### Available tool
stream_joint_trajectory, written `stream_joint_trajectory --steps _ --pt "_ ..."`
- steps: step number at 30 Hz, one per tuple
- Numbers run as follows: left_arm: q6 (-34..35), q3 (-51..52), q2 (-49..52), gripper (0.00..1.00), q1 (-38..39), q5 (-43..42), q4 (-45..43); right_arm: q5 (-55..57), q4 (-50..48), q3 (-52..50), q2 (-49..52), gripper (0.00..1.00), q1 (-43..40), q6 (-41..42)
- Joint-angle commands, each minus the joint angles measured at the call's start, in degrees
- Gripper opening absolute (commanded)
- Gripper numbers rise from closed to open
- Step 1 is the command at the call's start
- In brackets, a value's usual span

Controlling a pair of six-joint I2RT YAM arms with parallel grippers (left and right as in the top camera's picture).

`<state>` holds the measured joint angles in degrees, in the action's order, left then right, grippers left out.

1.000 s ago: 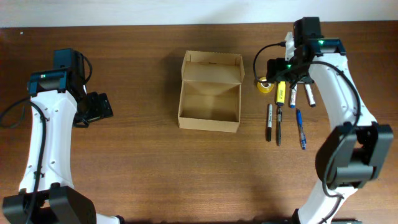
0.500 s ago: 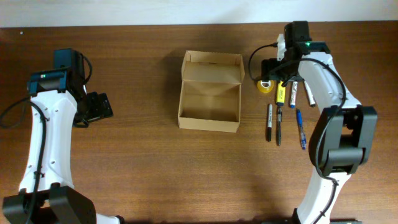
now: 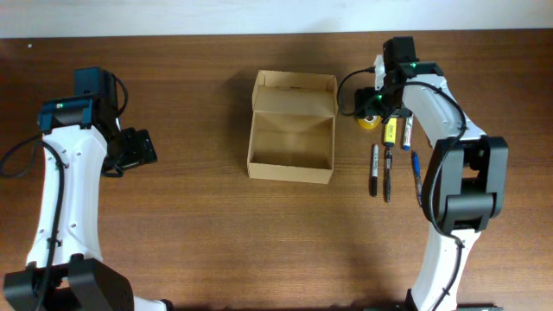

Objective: Pack container
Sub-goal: 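Move the right gripper above the clear tape roll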

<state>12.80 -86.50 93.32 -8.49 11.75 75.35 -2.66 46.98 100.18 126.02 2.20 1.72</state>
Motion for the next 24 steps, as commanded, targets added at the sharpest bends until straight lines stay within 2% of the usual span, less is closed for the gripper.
stream_joint_trajectory --steps 1,15,24 --pt "-0.9 0.1 -1.5 1.0 -0.3 -0.4 -0.1 -0.5 -0.7 1.2 1.0 0.84 0.3 0.7" --pt "-0.9 0.1 -1.5 1.0 -0.3 -0.4 -0.1 -1.5 -0.8 1.2 1.0 0.81 0.4 0.6" --pt "-0.9 0.1 -1.5 1.0 -0.3 -0.4 -0.1 -2.6 -0.2 1.2 1.0 0.79 -2.5 0.7"
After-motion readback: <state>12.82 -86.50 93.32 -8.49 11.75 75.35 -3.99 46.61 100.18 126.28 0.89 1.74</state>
